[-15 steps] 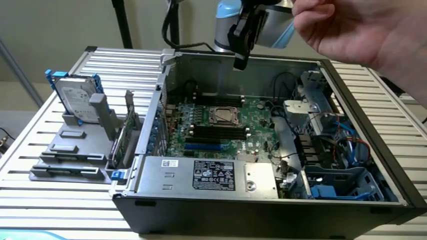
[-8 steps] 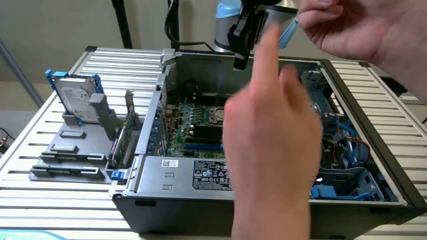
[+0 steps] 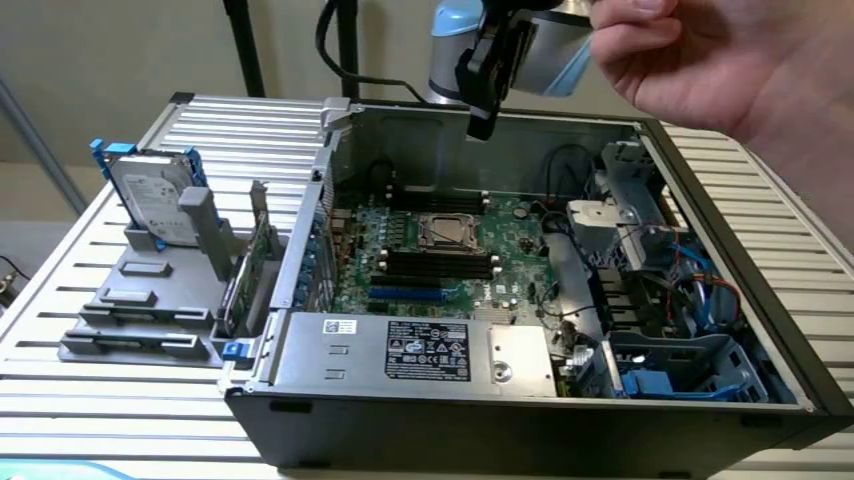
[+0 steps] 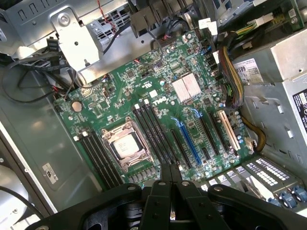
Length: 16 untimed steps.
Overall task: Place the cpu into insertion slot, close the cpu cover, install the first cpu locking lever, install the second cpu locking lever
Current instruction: 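Install the second cpu locking lever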
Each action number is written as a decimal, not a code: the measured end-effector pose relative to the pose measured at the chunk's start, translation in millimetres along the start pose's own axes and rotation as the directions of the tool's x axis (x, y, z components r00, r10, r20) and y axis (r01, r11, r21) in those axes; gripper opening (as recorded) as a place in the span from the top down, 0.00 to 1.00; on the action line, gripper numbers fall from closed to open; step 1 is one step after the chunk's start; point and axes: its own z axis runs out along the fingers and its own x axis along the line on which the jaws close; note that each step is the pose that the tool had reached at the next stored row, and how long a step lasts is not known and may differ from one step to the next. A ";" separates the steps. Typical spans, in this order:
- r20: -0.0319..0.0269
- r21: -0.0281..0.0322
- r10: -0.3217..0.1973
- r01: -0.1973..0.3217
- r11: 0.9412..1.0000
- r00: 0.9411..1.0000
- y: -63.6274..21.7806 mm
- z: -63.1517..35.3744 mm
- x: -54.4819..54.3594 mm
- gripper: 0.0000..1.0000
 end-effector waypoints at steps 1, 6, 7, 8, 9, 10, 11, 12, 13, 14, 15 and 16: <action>0.000 0.000 0.000 0.000 1.000 1.000 0.0 0.0 0.0 0.89; 0.000 0.000 0.002 -0.002 1.000 1.000 0.2 0.0 0.1 0.89; 0.000 0.000 0.003 -0.003 1.000 1.000 0.2 0.0 0.1 0.89; 0.000 0.000 0.003 -0.003 1.000 1.000 0.2 0.0 0.1 0.89; 0.000 0.000 0.003 -0.003 1.000 1.000 0.3 0.0 0.1 0.89; 0.000 0.000 0.003 -0.003 1.000 1.000 0.3 0.0 0.1 0.89; 0.000 0.000 0.003 -0.003 1.000 1.000 0.3 0.0 0.1 0.89; 0.000 0.000 0.003 -0.003 1.000 1.000 0.3 0.0 0.1 0.89; 0.000 0.000 0.003 -0.003 1.000 1.000 0.3 0.0 0.2 0.89; 0.000 0.000 0.003 -0.003 1.000 1.000 0.3 0.0 0.2 0.89; 0.000 0.000 0.003 -0.003 1.000 1.000 0.3 0.0 0.2 0.89; 0.000 0.000 0.003 -0.003 1.000 1.000 0.3 0.0 0.2 0.89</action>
